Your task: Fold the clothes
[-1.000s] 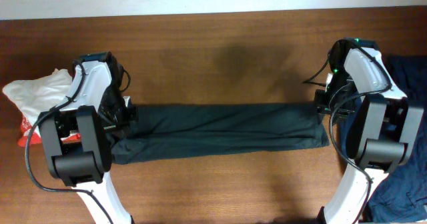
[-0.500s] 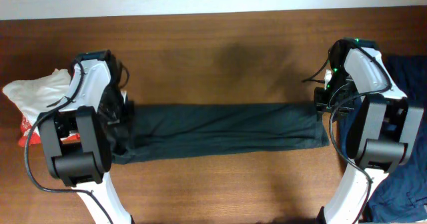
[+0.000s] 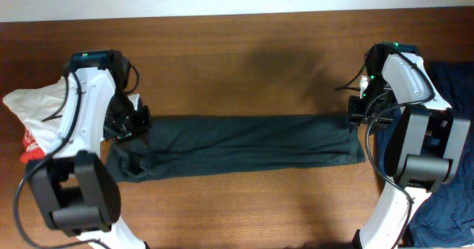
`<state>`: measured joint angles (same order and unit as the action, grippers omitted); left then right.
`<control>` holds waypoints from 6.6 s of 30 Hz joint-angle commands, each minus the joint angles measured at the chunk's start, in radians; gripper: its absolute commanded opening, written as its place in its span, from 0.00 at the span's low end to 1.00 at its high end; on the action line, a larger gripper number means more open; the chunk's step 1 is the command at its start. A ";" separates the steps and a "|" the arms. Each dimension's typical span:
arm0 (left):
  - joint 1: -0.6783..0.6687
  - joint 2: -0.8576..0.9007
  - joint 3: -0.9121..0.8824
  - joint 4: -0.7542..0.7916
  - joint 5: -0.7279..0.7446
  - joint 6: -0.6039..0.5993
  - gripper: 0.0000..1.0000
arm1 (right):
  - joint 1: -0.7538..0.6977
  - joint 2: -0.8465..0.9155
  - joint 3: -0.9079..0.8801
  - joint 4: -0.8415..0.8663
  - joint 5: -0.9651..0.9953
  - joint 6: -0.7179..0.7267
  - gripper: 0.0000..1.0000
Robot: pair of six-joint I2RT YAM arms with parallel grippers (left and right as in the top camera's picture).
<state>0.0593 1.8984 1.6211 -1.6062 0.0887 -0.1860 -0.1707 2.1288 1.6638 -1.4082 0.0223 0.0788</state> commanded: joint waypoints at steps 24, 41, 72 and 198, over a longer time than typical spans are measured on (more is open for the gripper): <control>0.002 -0.031 -0.061 0.508 0.059 -0.026 0.00 | -0.002 -0.012 -0.005 0.010 0.009 0.003 0.50; 0.002 -0.018 -0.315 0.523 -0.150 -0.053 0.49 | -0.001 -0.012 -0.005 0.010 0.009 0.003 0.51; 0.002 -0.143 -0.282 0.504 -0.116 -0.082 0.72 | -0.083 -0.012 -0.304 0.277 -0.364 -0.279 0.04; 0.005 0.194 0.231 0.013 0.175 0.126 0.00 | 0.236 0.004 0.101 -0.032 -0.062 0.003 0.46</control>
<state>0.1802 2.0926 1.8381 -1.5799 0.1547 -0.0494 0.0658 2.1162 1.7550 -1.4361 -0.0521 0.0959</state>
